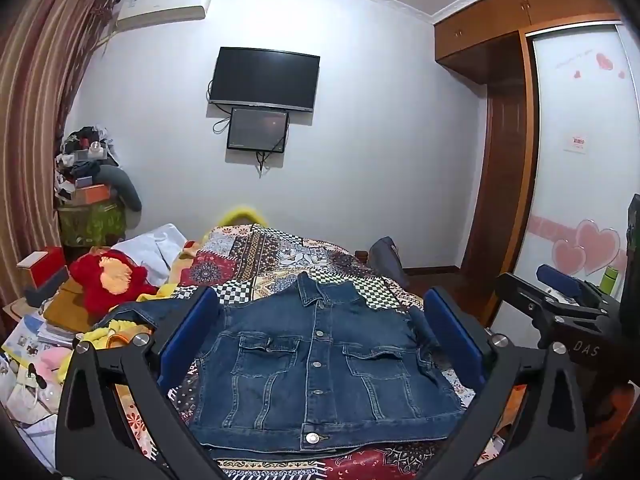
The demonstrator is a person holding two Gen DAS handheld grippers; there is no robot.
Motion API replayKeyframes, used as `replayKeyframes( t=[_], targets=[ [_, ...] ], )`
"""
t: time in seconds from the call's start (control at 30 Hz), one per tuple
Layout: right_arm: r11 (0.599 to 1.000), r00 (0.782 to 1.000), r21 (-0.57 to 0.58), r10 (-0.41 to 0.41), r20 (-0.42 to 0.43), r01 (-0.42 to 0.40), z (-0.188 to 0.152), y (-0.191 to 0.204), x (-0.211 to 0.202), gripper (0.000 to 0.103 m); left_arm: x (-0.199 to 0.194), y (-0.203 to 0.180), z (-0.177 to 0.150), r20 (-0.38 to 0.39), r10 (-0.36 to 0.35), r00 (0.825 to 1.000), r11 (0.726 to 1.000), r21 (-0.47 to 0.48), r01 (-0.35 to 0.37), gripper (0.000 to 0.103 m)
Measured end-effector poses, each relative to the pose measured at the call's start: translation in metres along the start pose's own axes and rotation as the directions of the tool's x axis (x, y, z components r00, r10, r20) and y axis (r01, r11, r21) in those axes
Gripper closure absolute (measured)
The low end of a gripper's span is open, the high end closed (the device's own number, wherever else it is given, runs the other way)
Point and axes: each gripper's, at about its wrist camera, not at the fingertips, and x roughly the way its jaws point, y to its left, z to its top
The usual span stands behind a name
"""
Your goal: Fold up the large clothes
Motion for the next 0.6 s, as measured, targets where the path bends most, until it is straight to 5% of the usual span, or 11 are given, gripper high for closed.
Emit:
replayKeyframes(
  t=[0.6],
  targets=[
    [1.000,1.000,0.005,0.005,0.000,-0.005,-0.0012,0.0044,0.0008,0.000,0.0005,0.0010,0.0012,-0.002,0.000,1.000,1.000,0.001,0.000,0.000]
  ],
)
